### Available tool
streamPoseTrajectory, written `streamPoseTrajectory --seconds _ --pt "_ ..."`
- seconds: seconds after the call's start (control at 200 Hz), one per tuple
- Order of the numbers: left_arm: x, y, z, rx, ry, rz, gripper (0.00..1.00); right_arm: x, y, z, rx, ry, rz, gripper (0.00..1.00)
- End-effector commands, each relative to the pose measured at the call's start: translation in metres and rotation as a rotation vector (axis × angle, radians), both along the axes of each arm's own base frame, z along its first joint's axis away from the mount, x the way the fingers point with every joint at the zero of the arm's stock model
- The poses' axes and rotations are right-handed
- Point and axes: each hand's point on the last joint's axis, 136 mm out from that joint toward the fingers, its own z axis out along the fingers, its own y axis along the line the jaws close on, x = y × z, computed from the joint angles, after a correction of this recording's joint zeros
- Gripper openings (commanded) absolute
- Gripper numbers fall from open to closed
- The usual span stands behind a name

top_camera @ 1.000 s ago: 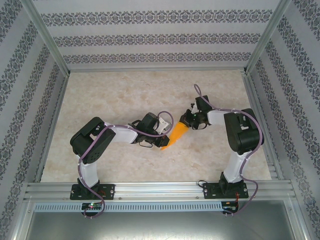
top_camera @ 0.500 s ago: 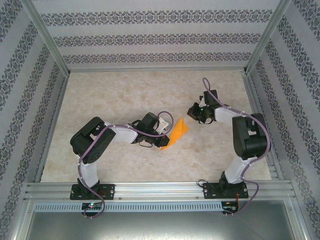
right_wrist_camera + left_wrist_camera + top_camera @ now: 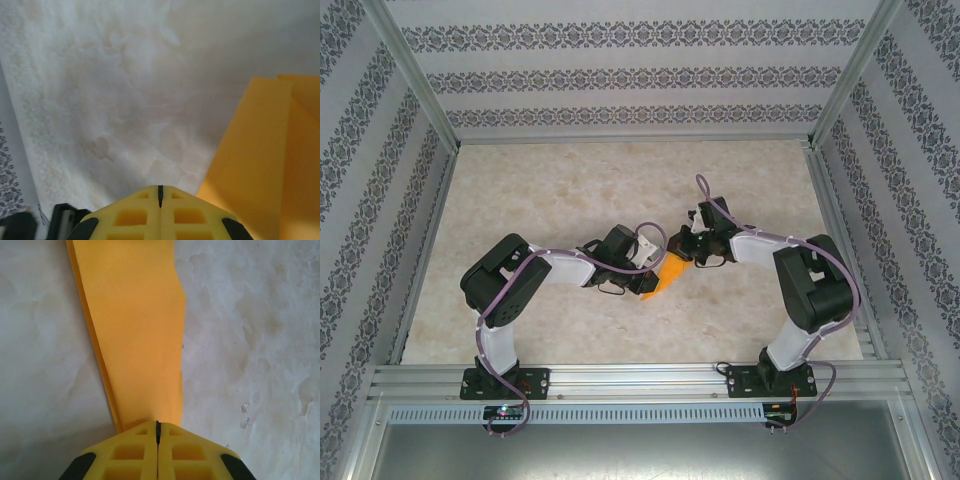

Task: Fold a paper plane with a square sheet of paper (pick it up from the middle)
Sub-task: Fold the wing for the fifth time at the center of the table.

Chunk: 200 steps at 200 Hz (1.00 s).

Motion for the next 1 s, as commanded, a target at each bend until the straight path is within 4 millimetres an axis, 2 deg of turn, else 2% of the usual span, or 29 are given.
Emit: streamPoseTrajectory --seconds 0.0,0.235,0.42,0.739,0.884,0.994 --pt "-0.038 0.038 -0.054 0.175 0.188 0.007 0.08 0.011 -0.004 -0.012 -0.049 -0.002 -0.004 0.02" --pt "-0.039 0.038 -0.055 0.176 0.193 -0.001 0.08 0.031 -0.023 -0.035 -0.135 0.007 0.008 0.03" --pt "-0.041 0.041 -0.057 0.19 0.192 -0.005 0.08 0.05 -0.045 -0.037 -0.211 0.001 -0.015 0.03" --pt "-0.044 0.045 -0.058 0.207 0.197 -0.019 0.08 0.075 -0.062 -0.047 -0.188 -0.004 -0.041 0.03" --pt "-0.044 0.045 -0.057 0.208 0.197 -0.019 0.08 0.082 -0.064 -0.04 -0.165 -0.023 -0.05 0.03" --pt "-0.041 0.042 -0.05 0.199 0.187 -0.018 0.09 0.085 -0.068 -0.023 -0.159 -0.056 -0.058 0.03"
